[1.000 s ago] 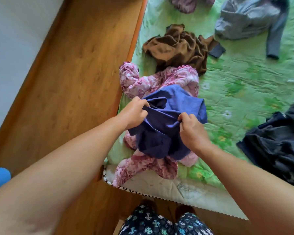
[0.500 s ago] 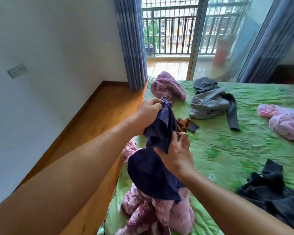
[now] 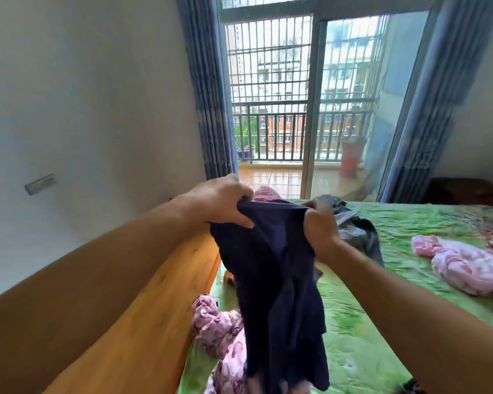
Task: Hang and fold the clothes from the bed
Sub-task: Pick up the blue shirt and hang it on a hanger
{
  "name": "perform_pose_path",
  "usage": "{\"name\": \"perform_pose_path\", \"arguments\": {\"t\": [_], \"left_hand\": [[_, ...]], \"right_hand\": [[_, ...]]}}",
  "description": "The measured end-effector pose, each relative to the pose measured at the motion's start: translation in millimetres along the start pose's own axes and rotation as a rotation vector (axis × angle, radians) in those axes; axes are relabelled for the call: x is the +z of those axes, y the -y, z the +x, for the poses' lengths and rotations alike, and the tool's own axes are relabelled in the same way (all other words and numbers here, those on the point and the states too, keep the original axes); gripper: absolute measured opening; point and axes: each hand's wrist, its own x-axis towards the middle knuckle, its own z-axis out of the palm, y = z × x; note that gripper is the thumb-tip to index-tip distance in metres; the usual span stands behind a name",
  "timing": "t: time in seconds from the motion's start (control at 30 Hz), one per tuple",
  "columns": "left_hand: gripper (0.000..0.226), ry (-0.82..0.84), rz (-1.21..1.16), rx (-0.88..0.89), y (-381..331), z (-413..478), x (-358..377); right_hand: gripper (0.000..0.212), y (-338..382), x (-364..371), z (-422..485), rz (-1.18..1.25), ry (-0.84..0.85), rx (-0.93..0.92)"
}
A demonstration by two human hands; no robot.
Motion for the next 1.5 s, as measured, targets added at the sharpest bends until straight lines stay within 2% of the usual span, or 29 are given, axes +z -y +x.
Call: {"name": "perform_pose_path", "arguments": {"t": [0.07, 0.1, 0.2, 0.27, 0.4, 0.5, 0.6, 0.7, 0.77, 0.87, 0.97, 1.03, 1.1, 1.17, 1.23, 1.37, 1.4, 1.5], "left_hand": [[0.029, 0.008, 0.066, -0.028, 5, 2, -4], [0.026, 0.004, 0.042, -0.047, 10, 4, -8], [0.017, -0.019, -0.002, -0.070, 25, 6, -24], [0.019, -0.070, 0.001, -0.030, 31, 10, -32], [0.023, -0.089, -0.123, 0.010, 32, 14, -37], [0.015, -0.039, -0.489, -0.094, 42, 11, -36], [0.019, 0.038, -0.780, -0.177, 52, 3, -38], [0.023, 0.095, -0.910, -0.194, 54, -2, -43], [0.028, 0.068, -0.933, -0.178, 55, -7, -46], [0.027, 0.034, -1.023, -0.147, 56, -14, -48], [0.041, 0.035, -1.073, -0.149, 46, -17, -49], [0.032, 0.007, -0.991, -0.156, 38, -17, -49], [0.002, 0.047, -0.829, -0.152, 34, -21, -49], [0.034, 0.077, -0.564, -0.143, 42, -22, -40], [0.046, 0.032, -0.265, -0.143, 47, -23, -27], [0.037, -0.066, 0.069, -0.153, 60, -24, -14], [0.034, -0.081, 0.127, -0.169, 63, -26, -16], [0.017, -0.117, 0.152, -0.238, 72, -28, -22]], "right_hand": [[0.012, 26, -22, 7, -0.234, 0.059, -0.191], [0.015, 37, -34, 9, -0.419, 0.128, -0.324], [0.078, 56, -66, 14, -1.129, 0.319, -0.687], [0.093, 53, -76, 17, -1.405, 0.282, -0.825], [0.105, 42, -85, 20, -1.450, 0.155, -1.024], [0.112, 31, -100, 26, -1.431, 0.062, -1.218], [0.095, 20, -111, 37, -1.347, -0.029, -1.335], [0.060, 25, -105, 37, -1.372, -0.112, -1.246], [0.035, 36, -98, 33, -1.411, -0.196, -1.090], [0.024, 48, -92, 31, -1.438, -0.169, -0.776], [0.022, 58, -83, 34, -1.246, -0.064, -0.560], [0.024, 65, -76, 37, -1.143, -0.013, -0.559], [0.028, 73, -76, 37, -1.126, 0.002, -0.576], [0.030, 79, -78, 37, -1.133, 0.001, -0.577], [0.027, 83, -82, 33, -1.206, 0.015, -0.611], [0.023, 82, -82, 26, -1.500, -0.018, -0.795], [0.018, 81, -82, 26, -1.538, -0.046, -0.805], [0.026, 83, -78, 29, -1.601, -0.090, -0.727]]}}
